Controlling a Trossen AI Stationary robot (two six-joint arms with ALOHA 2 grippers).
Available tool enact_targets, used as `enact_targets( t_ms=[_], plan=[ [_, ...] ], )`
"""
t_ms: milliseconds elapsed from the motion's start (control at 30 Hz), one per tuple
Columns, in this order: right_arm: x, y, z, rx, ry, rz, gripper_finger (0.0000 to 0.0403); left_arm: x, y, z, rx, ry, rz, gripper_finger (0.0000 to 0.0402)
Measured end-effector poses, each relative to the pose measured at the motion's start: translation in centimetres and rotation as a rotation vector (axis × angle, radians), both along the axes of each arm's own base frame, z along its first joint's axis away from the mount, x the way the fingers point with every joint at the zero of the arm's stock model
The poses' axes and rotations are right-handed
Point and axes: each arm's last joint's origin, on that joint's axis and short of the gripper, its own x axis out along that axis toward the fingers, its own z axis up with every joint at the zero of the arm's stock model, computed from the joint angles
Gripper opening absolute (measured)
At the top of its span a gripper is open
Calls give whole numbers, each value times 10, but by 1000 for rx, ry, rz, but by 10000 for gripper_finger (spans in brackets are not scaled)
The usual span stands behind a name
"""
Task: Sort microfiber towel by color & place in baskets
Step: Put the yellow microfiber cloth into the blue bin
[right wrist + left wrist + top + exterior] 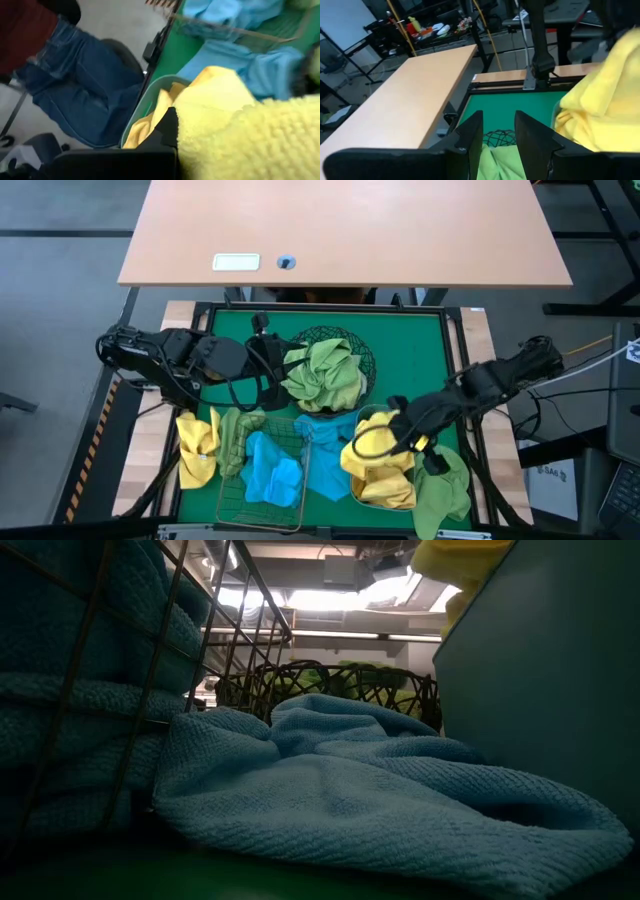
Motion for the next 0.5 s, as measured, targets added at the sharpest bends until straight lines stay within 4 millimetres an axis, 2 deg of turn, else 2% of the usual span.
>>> enact_targets(
  t_ms=[100,300,500],
  plan=[
    [6,7,-24,7,21,26,0,0,-1,0,-8,3,-20,107],
    [16,13,-85,27,68,56,0,0,-1,0,-8,5,-22,107],
    [15,2,-147,-35,146,-1,0,0,-1,0,-5,6,-23,107]
  ],
)
